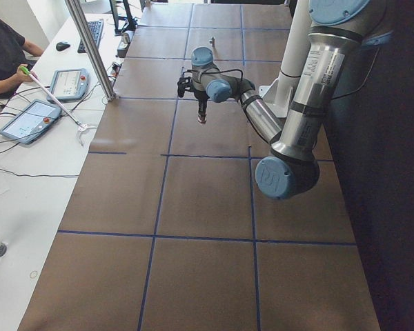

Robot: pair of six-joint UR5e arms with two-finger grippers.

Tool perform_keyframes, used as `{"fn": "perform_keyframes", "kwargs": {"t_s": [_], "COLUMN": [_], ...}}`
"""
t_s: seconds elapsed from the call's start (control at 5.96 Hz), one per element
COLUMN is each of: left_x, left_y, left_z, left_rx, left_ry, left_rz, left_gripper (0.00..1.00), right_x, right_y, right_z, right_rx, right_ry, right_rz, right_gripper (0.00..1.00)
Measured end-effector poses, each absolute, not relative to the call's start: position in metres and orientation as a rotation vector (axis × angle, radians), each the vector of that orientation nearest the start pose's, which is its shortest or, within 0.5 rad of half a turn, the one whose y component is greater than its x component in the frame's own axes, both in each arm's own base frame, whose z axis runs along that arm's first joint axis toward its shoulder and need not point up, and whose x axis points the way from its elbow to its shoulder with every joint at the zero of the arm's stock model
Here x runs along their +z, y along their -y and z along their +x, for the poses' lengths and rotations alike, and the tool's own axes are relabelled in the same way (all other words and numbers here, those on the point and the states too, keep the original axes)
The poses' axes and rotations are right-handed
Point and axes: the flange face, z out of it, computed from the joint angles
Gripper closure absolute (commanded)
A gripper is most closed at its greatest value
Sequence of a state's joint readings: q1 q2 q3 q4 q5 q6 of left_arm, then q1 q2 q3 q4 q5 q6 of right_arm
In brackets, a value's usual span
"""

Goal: Assemble PPR valve and pipe with both arms
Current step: 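Carry the white pipe fitting with the left gripper to the table center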

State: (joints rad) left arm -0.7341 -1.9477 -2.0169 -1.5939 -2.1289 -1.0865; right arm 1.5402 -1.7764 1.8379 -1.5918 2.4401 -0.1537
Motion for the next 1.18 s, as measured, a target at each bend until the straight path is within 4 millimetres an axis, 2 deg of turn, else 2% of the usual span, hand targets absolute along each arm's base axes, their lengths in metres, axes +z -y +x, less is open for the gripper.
{"fn": "perform_keyframes", "kwargs": {"t_s": [0.17,0.34,0.5,0.84,1.01,1.18], "left_x": [0.211,0.183,0.164,0.131,0.128,0.13], "left_y": [0.423,0.423,0.425,0.439,0.438,0.429], "left_z": [0.413,0.457,0.492,0.543,0.561,0.576], "left_rx": [-0.012,-0.027,-0.043,-0.07,-0.072,-0.065], "left_ry": [-0.977,-0.968,-0.949,-0.92,-0.901,-0.887], "left_rz": [0.042,0.052,0.069,0.074,0.073,0.068], "left_gripper": [1.0,1.0,1.0,1.0,1.0,1.0], "right_x": [0.615,0.615,0.615,0.615,0.616,0.616], "right_y": [0.409,0.409,0.409,0.408,0.408,0.408], "right_z": [0.045,0.045,0.045,0.044,0.044,0.044], "right_rx": [-0.191,-0.191,-0.189,-0.188,-0.187,-0.187], "right_ry": [0.866,0.867,0.867,0.867,0.868,0.868], "right_rz": [0.092,0.092,0.091,0.087,0.086,0.085], "right_gripper": [0.0,0.0,0.0,0.0,0.0,0.0]}}
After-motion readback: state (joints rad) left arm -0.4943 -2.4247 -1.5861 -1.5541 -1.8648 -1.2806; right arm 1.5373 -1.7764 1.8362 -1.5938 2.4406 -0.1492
